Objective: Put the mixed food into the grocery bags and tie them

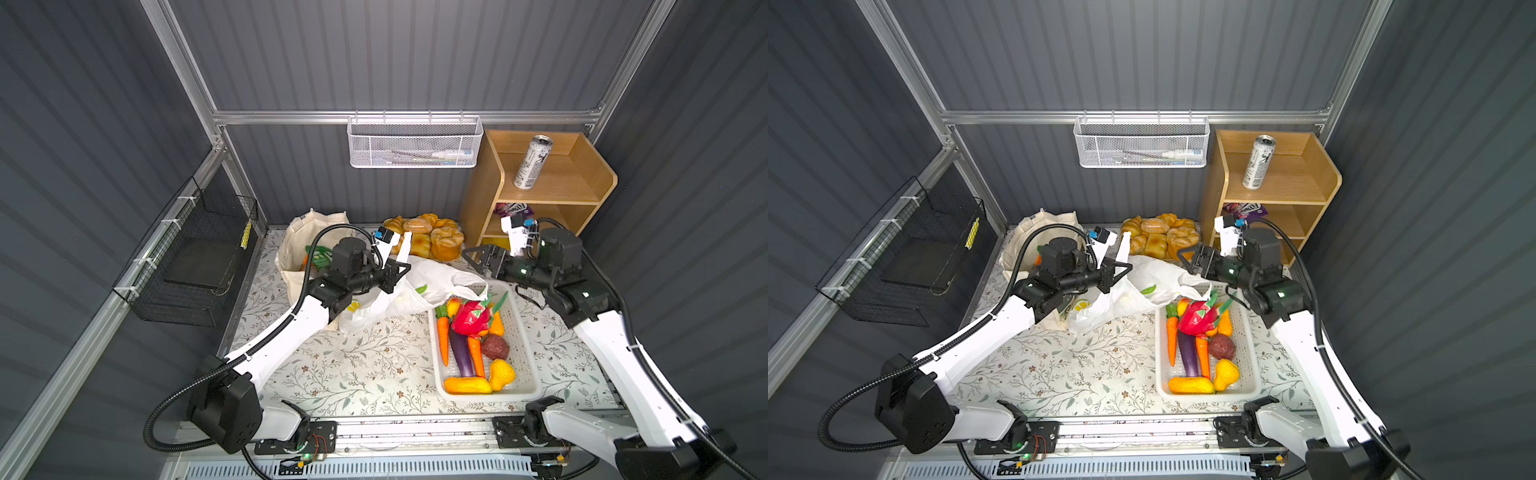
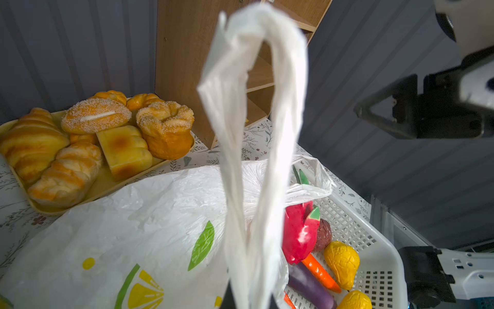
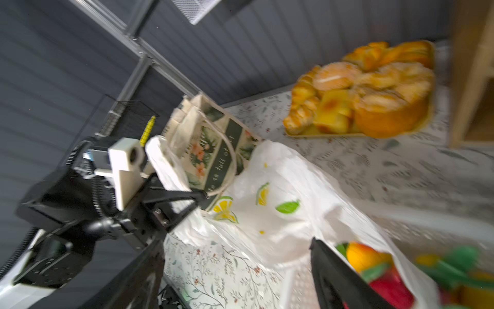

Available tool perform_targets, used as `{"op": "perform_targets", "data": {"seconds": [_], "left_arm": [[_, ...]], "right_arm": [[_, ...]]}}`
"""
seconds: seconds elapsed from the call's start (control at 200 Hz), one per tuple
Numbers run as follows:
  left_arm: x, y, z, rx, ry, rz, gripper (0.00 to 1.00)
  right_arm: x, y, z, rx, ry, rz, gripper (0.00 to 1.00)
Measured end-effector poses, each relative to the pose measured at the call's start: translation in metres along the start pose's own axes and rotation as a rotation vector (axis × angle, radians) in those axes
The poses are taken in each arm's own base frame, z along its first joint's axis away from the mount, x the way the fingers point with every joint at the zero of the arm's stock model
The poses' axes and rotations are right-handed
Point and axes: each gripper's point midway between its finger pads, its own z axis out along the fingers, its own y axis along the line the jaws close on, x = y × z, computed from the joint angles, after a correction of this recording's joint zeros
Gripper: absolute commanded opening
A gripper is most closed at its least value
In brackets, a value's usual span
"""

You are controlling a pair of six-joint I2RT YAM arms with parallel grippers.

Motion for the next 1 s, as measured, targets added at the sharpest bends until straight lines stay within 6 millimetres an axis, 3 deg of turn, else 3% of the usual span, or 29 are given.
{"op": "perform_targets", "data": {"seconds": [0.105, 0.225, 0.325, 0.415, 0.53, 0.58, 0.635, 0.68, 0.735, 0.886, 1.001], "left_arm": [[-0.002, -0.001, -0.001, 0.003, -0.013, -0.002, 0.02], [-0.004, -0.002, -0.002, 0.004, -0.019, -0.004, 0.02], [-0.005, -0.003, -0.003, 0.005, -0.022, -0.003, 0.02], [-0.007, -0.004, -0.005, 0.007, -0.028, 0.0, 0.04], [-0.009, -0.007, -0.007, 0.013, -0.034, 0.004, 0.08], [-0.009, -0.008, -0.008, 0.019, -0.033, 0.005, 0.14], [-0.008, -0.009, -0.008, 0.028, -0.03, 0.01, 0.41], [-0.007, -0.012, -0.008, 0.041, -0.025, 0.004, 0.59], [-0.006, -0.014, -0.009, 0.05, -0.018, 0.004, 0.69], [-0.007, -0.023, -0.022, 0.06, -0.007, 0.023, 0.83], [-0.034, -0.042, -0.048, 0.068, -0.067, 0.084, 0.87]], "right_arm": [[0.028, -0.037, -0.007, 0.144, 0.03, 0.037, 0.91], [0.058, -0.074, 0.002, 0.263, 0.107, 0.087, 0.92], [0.075, -0.094, 0.01, 0.316, 0.158, 0.124, 0.92], [0.078, -0.103, 0.019, 0.332, 0.175, 0.15, 0.9], [0.071, -0.106, 0.034, 0.302, 0.164, 0.173, 0.77], [0.069, -0.105, 0.042, 0.277, 0.165, 0.191, 0.59], [0.067, -0.105, 0.052, 0.248, 0.175, 0.197, 0.28], [0.067, -0.103, 0.059, 0.225, 0.188, 0.208, 0.14], [0.063, -0.1, 0.068, 0.193, 0.195, 0.217, 0.0], [0.035, -0.079, 0.076, 0.096, 0.168, 0.221, 0.0], [0.0, -0.057, 0.073, 0.014, 0.105, 0.198, 0.0]]}}
